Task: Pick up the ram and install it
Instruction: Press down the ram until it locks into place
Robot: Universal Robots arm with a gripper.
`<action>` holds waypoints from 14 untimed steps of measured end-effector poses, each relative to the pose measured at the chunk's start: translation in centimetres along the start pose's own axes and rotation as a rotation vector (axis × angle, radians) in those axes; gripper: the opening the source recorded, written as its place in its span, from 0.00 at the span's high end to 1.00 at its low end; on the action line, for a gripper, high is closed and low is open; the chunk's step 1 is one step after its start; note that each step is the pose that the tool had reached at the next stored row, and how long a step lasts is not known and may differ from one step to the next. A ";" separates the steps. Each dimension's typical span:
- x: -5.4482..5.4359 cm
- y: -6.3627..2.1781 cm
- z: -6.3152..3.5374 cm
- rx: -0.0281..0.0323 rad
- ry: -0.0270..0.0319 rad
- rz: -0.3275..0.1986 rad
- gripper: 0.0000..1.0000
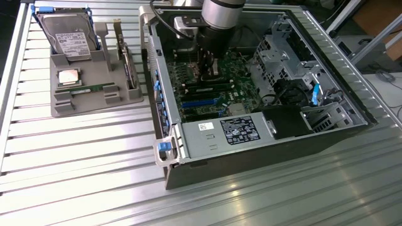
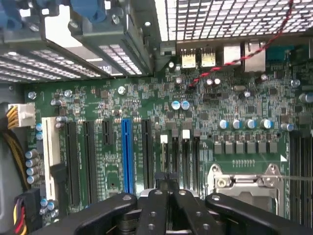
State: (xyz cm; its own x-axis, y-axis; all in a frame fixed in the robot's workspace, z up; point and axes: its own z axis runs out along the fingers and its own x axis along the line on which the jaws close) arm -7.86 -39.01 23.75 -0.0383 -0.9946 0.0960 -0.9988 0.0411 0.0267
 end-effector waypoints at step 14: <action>-0.4 -8.68 -0.32 -0.0007 -0.0004 0.002 0.89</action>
State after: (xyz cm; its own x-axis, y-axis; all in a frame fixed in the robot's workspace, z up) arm 0.83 -38.98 23.80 -0.0402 -0.9946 0.0957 -0.9987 0.0430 0.0273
